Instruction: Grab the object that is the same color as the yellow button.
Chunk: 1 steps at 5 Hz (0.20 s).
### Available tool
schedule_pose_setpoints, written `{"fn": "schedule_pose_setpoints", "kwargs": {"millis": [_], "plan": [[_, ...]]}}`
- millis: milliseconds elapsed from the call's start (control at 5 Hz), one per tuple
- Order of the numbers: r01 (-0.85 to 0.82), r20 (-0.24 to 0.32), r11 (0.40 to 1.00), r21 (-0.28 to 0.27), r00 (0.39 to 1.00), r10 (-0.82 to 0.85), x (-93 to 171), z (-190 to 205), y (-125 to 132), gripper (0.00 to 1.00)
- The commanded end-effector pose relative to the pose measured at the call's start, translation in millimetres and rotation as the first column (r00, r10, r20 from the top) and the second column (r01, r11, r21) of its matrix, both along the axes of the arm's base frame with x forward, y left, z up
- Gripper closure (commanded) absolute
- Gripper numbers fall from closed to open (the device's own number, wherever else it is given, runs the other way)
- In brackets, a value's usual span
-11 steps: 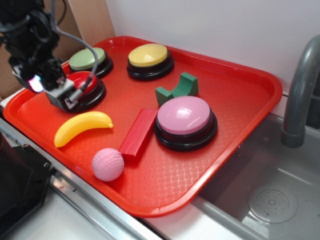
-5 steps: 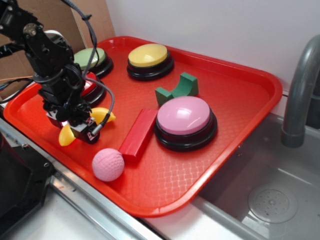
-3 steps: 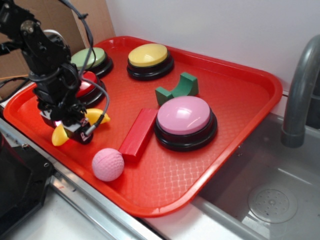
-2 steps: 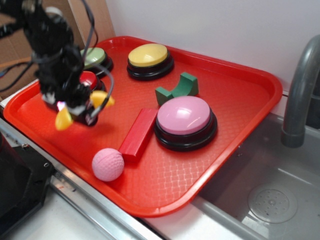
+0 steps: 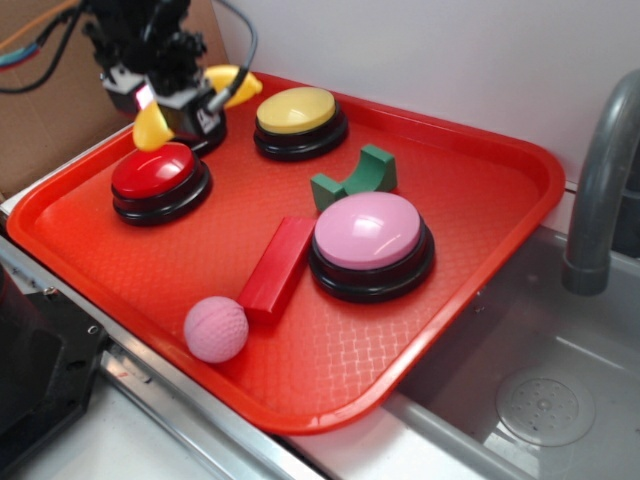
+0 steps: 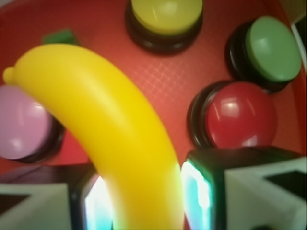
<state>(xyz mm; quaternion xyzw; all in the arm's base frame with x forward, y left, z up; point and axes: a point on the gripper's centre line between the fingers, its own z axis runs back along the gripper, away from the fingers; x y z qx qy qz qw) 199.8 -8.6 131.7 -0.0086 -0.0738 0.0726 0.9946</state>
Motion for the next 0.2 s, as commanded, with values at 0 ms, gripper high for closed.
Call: {"fn": "schedule_pose_setpoints", "kwargs": {"millis": [0], "plan": [[0.100,-0.001,0.993,0.057,0.995,-0.100,15.5,23.0,3.3,1.00]]}}
